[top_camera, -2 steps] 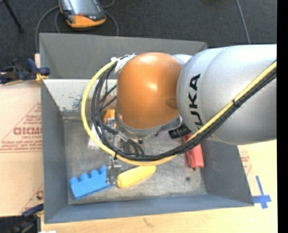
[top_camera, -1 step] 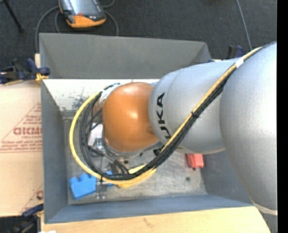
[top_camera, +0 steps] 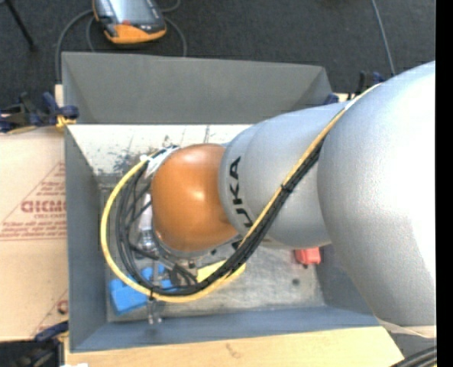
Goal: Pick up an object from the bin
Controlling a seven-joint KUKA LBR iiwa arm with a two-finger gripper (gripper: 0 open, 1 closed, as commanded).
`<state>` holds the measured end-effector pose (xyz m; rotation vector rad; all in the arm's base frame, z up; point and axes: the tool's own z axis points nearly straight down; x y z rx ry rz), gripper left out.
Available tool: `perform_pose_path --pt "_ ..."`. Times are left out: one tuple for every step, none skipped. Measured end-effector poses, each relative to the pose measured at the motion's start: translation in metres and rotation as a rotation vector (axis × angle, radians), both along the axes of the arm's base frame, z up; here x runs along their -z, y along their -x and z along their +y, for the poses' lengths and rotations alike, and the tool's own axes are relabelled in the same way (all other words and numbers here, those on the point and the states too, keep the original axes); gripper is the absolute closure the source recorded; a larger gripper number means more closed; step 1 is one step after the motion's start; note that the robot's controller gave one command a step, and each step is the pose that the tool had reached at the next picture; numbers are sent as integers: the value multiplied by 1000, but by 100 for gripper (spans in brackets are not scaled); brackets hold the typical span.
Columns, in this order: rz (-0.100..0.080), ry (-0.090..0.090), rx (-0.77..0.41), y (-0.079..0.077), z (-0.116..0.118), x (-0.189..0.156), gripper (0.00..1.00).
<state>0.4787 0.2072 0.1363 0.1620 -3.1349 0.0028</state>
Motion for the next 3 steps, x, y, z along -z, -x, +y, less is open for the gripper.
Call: perform_pose_path --pt "-4 -3 -12 -9 -1 1 0" --pt "-5 -4 212 -8 1 57 0" --pt "-16 -10 66 -13 -7 63 100"
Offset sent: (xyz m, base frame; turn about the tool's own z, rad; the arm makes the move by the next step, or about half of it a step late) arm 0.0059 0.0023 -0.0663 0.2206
